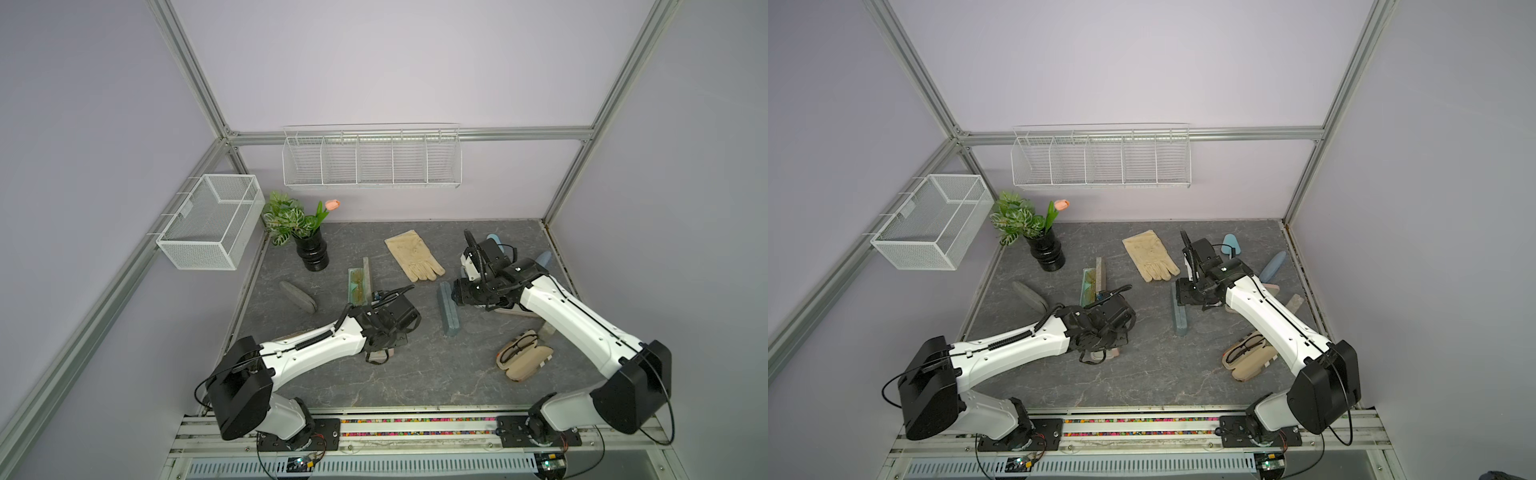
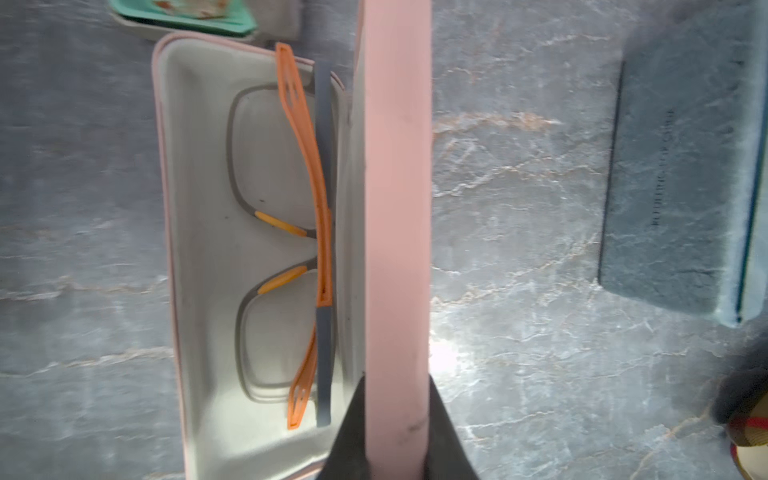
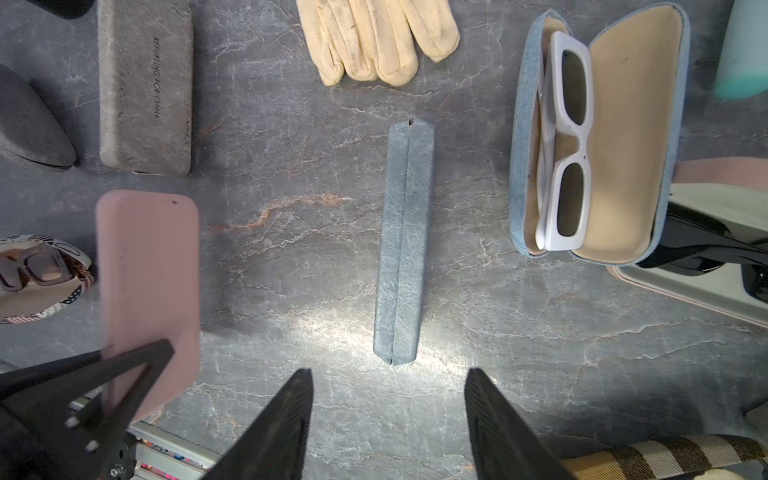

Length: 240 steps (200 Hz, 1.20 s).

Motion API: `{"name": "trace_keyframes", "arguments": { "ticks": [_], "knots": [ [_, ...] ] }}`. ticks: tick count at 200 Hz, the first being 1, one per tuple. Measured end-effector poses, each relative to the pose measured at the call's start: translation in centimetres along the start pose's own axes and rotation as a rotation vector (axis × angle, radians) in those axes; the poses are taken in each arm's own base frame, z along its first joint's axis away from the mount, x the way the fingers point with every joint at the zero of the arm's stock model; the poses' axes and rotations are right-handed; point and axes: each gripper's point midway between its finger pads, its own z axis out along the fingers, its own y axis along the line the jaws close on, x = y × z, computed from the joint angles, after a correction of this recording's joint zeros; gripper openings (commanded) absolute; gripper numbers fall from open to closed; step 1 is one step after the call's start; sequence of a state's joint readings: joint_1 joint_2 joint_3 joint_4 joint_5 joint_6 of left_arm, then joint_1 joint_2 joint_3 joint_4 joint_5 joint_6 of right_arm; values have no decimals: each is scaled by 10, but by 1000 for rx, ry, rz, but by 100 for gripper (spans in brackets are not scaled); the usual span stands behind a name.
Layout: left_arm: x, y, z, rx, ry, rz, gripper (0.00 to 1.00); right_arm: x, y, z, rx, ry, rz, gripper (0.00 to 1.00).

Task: Close the glasses case
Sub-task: Move the glasses case to the center of the board.

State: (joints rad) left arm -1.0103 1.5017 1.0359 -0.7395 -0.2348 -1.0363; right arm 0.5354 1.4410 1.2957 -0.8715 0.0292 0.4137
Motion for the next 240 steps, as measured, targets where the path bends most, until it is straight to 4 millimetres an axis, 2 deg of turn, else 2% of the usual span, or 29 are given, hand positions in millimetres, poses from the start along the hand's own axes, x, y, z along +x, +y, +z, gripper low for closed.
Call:
{"name": "trace_keyframes", "arguments": {
  "ticks": [36, 72, 115, 179, 240],
  "knots": [
    [-1, -29, 26, -6, 16, 20, 5, 1, -4, -1, 3, -1, 5, 62],
    [-1, -40, 43, -7, 26, 34, 4, 7, -7, -1, 8, 8, 7, 62],
    [-3, -51, 49, 12, 29, 42, 6, 16, -10, 0, 9, 20, 9, 62],
    [-4, -51, 48, 12, 29, 41, 12, 18, -8, -1, -3, 27, 11, 62],
    [-7, -50, 41, 14, 18, 40, 25, 20, -6, 0, -16, 33, 15, 62]
  ]
}}
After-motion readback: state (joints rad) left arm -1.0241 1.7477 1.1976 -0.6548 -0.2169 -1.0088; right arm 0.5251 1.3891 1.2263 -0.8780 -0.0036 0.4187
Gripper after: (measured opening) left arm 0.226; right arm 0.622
